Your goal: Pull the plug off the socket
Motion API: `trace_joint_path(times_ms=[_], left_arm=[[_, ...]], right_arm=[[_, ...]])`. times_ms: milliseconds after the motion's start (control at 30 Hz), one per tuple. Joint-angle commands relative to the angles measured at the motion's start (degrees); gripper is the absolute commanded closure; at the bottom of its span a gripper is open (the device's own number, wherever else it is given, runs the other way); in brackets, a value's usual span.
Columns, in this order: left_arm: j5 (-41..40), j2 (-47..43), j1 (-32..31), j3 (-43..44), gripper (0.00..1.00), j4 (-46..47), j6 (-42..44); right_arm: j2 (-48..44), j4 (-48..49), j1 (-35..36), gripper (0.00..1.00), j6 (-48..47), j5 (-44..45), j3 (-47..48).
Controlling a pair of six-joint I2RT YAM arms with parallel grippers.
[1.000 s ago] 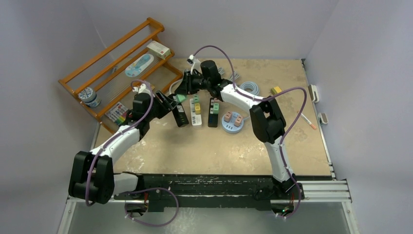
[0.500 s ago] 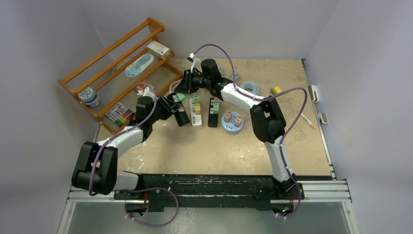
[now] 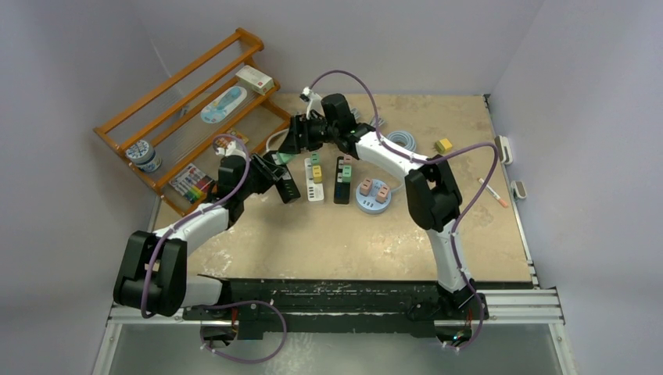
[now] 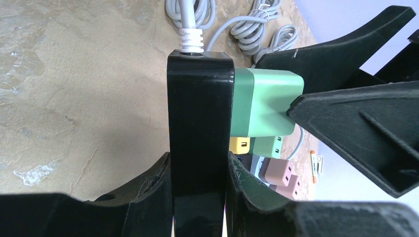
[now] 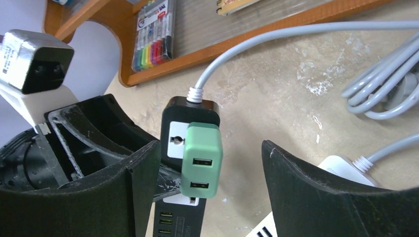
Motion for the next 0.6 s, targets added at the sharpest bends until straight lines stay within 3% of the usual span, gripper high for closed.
trace_joint_path(times_ms=[0,433,500,567], left_arm=[[-1.3,-2.43,0.06,1.55,1.0,3.79,0.68],[-1.87,-2.36,0.05,1.38,1.0,3.61,1.16],[-2.15,-2.55,0.1,1.39,1.0,3.3,1.42],[-2.4,-2.72,0.06,1.52,1.0,2.87,1.69]], right_arm=[[-0.88,-2.7,0.18,0.25,-2.56,0.19,2.82],[1.18,-6.04,2.28,0.29,-6.05,-1.98,5.44],[1.5,-6.34,2.55,0.4,-6.33,-2.62,5.36],[1.72,-6.72,2.66,0.71,-6.57,-3.19,5.13]])
